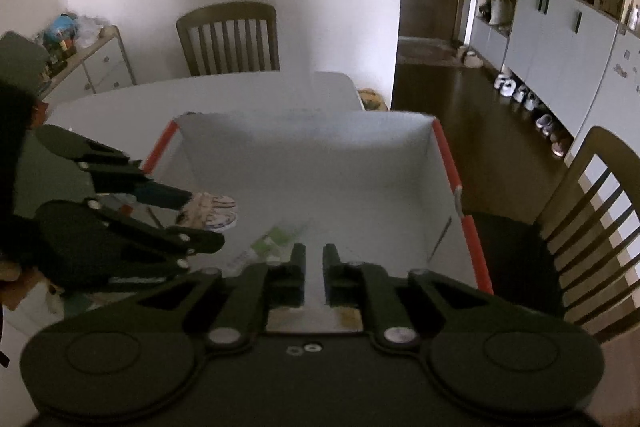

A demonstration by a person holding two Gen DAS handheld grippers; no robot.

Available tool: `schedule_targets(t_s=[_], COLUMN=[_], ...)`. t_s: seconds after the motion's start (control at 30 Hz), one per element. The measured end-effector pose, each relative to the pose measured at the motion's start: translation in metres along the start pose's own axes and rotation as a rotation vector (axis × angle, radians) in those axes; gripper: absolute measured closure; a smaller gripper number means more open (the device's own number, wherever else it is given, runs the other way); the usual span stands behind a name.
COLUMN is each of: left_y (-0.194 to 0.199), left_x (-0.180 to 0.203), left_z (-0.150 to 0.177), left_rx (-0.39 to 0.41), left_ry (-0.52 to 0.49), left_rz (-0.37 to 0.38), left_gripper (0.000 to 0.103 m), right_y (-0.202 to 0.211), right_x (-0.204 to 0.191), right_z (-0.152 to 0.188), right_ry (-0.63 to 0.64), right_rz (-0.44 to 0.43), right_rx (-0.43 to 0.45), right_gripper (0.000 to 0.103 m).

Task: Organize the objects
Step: 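Open both grippers to drop the bunny and swab pack into the box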

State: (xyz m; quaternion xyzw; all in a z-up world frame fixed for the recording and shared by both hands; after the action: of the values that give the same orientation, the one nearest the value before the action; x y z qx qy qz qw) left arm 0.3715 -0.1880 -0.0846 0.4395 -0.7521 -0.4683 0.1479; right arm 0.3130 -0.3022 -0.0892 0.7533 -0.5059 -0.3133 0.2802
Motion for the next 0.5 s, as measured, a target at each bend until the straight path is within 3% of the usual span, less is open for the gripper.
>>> schedule_targets(t_s=[0.27, 0.5], left_y=[-0.039, -0.052], left_x=[0.006, 0.007], left_z=[-0.008, -0.010], left_rx=[-0.109, -0.157], left_ry=[0.012, 0.011], left_rz=[0.013, 0.025], left_gripper=[0.062, 0.061], right_y=[-0.015, -0.020], right_x=[0.021, 0.023], right_z=[0.003, 0.002], right_ry=[-0.020, -0.019], right_rz=[-0.005, -0.024], right_rx=[-0.043, -0.061], right_gripper=[0.091, 0.087])
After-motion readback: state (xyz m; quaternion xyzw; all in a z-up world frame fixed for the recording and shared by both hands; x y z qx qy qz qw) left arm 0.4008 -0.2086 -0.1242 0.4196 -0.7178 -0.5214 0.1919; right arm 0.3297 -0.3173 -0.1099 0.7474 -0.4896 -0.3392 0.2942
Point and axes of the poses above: each gripper's, at about its wrist camera, not at the fingertips, and y roughly against the way its jaws point, x to its right, z to its underside, the point moved 5 cm from there along -y, roughly the way its jaws point, and after that the axes turned 10 degrees about -y, right-handed, at the moved point
